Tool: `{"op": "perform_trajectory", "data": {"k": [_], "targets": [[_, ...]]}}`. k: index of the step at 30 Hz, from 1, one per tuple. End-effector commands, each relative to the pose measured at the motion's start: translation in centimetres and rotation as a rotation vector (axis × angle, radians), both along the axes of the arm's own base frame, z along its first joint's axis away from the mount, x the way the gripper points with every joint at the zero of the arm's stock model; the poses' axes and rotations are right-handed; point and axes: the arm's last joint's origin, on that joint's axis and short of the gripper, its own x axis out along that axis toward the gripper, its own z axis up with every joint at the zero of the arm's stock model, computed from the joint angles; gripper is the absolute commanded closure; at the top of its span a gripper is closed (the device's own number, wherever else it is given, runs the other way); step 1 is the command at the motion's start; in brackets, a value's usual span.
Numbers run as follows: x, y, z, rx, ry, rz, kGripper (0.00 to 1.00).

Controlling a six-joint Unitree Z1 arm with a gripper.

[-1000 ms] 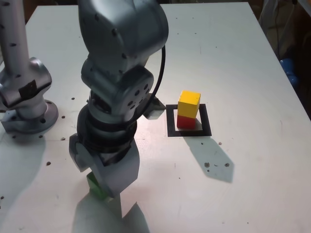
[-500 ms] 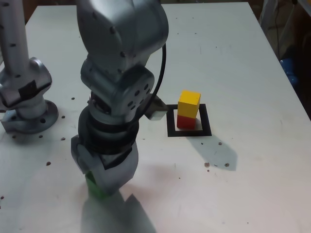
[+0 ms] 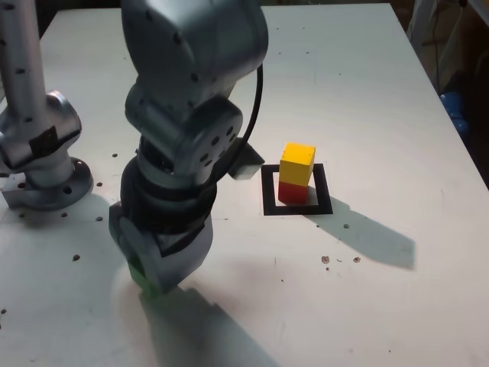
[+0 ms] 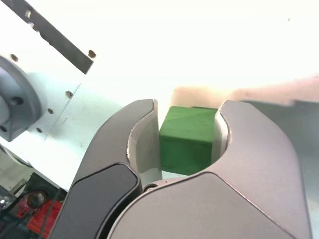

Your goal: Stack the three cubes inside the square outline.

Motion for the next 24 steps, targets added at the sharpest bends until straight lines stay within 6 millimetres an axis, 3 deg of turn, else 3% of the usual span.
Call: {"op": "perform_trajectory", "data": {"k": [1, 7, 16, 24], "targets": [[0.5, 0.5, 1.2, 0.007, -0.009, 0.012, 0.75], [2.7, 2.1, 4.4, 0.018, -0.032, 0.075, 0.75], [6.5, 6.3, 9.8, -0.022, -0.115, 0.179, 0.75], [9.5, 11.5, 11.5, -0.06, -0.169, 0.291, 0.75]]}}
